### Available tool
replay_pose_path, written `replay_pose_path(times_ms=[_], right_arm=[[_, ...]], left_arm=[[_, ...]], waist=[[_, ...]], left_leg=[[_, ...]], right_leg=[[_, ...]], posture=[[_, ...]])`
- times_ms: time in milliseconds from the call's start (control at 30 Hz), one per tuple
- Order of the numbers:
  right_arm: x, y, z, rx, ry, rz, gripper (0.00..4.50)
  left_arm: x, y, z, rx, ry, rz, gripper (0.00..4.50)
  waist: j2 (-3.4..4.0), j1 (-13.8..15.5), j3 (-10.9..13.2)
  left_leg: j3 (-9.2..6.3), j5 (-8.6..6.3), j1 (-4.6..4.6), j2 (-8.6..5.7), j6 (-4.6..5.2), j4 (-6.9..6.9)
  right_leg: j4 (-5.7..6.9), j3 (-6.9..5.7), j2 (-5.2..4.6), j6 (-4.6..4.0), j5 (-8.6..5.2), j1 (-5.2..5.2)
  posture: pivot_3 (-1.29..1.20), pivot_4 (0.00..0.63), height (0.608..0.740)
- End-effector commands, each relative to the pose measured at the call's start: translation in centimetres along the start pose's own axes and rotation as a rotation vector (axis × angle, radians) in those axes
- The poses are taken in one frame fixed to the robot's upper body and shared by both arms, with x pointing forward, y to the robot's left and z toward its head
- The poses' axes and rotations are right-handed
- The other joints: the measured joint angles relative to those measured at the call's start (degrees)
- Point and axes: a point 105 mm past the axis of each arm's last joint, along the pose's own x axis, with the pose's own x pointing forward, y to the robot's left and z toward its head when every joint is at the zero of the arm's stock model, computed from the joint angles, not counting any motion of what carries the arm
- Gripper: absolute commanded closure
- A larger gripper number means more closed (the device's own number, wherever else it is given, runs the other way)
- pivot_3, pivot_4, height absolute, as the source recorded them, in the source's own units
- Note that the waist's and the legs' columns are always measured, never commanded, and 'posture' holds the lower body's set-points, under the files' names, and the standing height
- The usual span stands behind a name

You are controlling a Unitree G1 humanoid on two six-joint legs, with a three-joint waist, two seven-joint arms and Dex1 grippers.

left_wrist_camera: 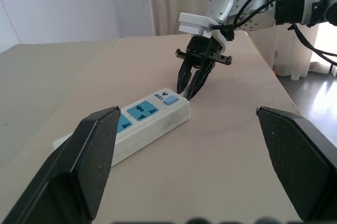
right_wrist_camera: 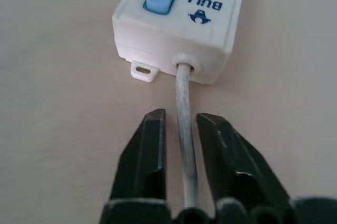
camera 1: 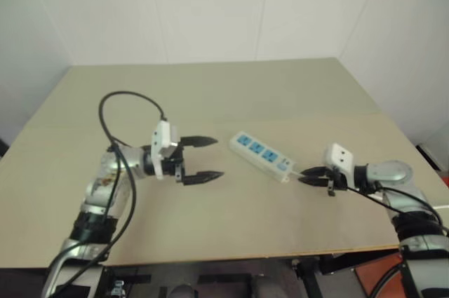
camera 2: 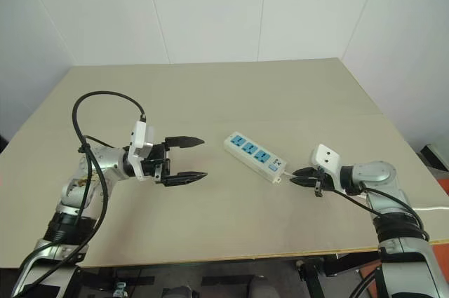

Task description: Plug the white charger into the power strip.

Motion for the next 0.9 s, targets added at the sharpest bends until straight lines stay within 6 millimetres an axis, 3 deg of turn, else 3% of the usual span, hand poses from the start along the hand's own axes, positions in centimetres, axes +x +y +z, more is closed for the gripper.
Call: replay_pose_path(times_ms=[33, 200, 233, 400, 567, 900], right_arm=[[-0.9, -0.5, 1.7, -0.014, -0.067, -0.035, 1.88], [-1.7, -0.6, 2.9, -0.023, -0.115, -0.088, 0.20], [-2.0, -0.5, 3.2, -0.022, -0.128, -0.095, 0.08], [-3.4, -0.1, 4.4, -0.030, -0.214, -0.207, 0.08], [-4.3, 0.2, 4.8, 0.072, -0.389, -0.333, 0.08], [-0.6, 1.2, 4.0, 0.183, -0.476, -0.433, 0.08]], left_arm=[[0.1, 0.2, 0.7, 0.041, -0.012, -0.005, 0.00], [0.0, 0.3, 0.6, 0.049, -0.008, -0.002, 0.00], [0.0, 0.3, 0.7, 0.048, -0.009, -0.003, 0.00], [-0.2, 0.3, 0.8, 0.052, -0.016, -0.002, 0.00], [0.0, 0.4, 0.8, 0.064, -0.017, -0.009, 0.00], [0.6, 0.4, 1.9, 0.062, -0.076, -0.037, 0.00]], waist=[[0.00, 0.07, 0.00], [0.00, 0.54, 0.00], [0.00, 0.67, 0.00], [0.00, 1.09, 0.00], [-0.01, 1.09, 0.01], [0.00, 0.80, 0.00]], left_leg=[[0.00, 0.00, -0.01, 0.00, 0.00, 0.00], [-0.01, 0.00, -0.01, 0.00, 0.00, 0.00], [-0.01, 0.00, -0.01, 0.00, 0.00, 0.00], [-0.03, 0.00, -0.03, 0.00, 0.00, 0.00], [-0.03, 0.00, -0.02, 0.00, 0.00, 0.01], [-0.03, 0.00, 0.00, 0.01, 0.00, 0.00]], right_leg=[[-0.01, 0.00, 0.00, 0.00, 0.00, 0.00], [-0.01, 0.00, 0.00, 0.00, 0.00, -0.01], [0.00, 0.00, 0.00, 0.00, 0.00, -0.01], [-0.02, -0.03, 0.00, 0.01, -0.01, 0.00], [-0.02, -0.03, 0.00, 0.01, 0.00, 0.03], [-0.03, -0.02, 0.04, 0.01, -0.01, 0.03]], posture=[[0.00, 0.150, 0.740], [0.00, 0.150, 0.740], [0.00, 0.150, 0.740], [0.00, 0.150, 0.740], [0.00, 0.150, 0.740], [0.00, 0.150, 0.740]])
